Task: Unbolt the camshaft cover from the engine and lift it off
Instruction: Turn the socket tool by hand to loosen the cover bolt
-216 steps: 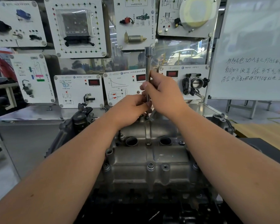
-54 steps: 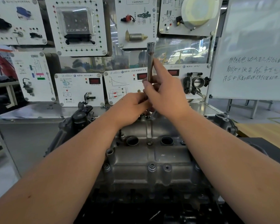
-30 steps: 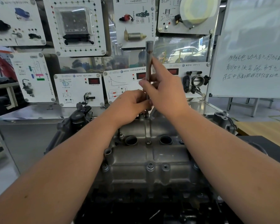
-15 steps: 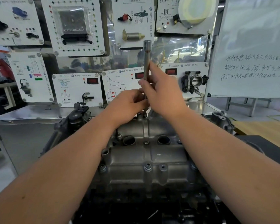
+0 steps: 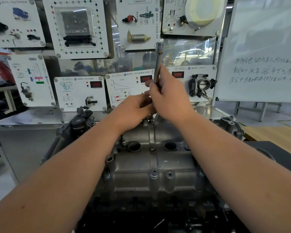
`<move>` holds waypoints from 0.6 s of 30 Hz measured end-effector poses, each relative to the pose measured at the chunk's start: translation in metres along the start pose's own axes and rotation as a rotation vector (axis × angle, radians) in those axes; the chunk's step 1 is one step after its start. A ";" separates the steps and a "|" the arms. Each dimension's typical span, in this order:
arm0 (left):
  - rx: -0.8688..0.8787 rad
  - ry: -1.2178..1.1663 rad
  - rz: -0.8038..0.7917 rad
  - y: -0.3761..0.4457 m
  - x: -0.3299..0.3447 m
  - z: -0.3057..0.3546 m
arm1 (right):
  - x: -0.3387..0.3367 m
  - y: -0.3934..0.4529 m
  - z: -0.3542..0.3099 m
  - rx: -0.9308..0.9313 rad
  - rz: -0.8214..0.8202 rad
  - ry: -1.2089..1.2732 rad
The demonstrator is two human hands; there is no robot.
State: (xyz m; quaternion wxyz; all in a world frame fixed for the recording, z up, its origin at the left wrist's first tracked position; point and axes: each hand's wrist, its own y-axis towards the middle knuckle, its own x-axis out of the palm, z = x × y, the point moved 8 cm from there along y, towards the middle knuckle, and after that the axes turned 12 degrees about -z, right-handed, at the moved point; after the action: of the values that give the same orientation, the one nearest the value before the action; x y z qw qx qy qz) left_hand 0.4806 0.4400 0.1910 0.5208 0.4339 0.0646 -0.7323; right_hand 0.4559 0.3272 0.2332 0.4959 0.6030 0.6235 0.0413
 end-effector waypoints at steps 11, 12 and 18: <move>-0.006 0.015 0.001 0.002 -0.001 -0.001 | 0.000 0.000 -0.004 -0.037 0.001 -0.039; -0.010 0.007 -0.004 0.002 0.000 -0.001 | 0.000 0.000 -0.003 -0.033 -0.001 -0.031; 0.000 0.050 0.003 0.002 -0.002 0.000 | -0.003 -0.001 -0.004 -0.029 0.046 -0.042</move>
State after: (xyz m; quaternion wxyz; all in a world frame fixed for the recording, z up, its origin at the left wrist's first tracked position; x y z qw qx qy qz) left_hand 0.4824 0.4409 0.1930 0.5202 0.4522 0.0768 -0.7204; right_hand 0.4516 0.3272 0.2360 0.5167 0.6106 0.5982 0.0491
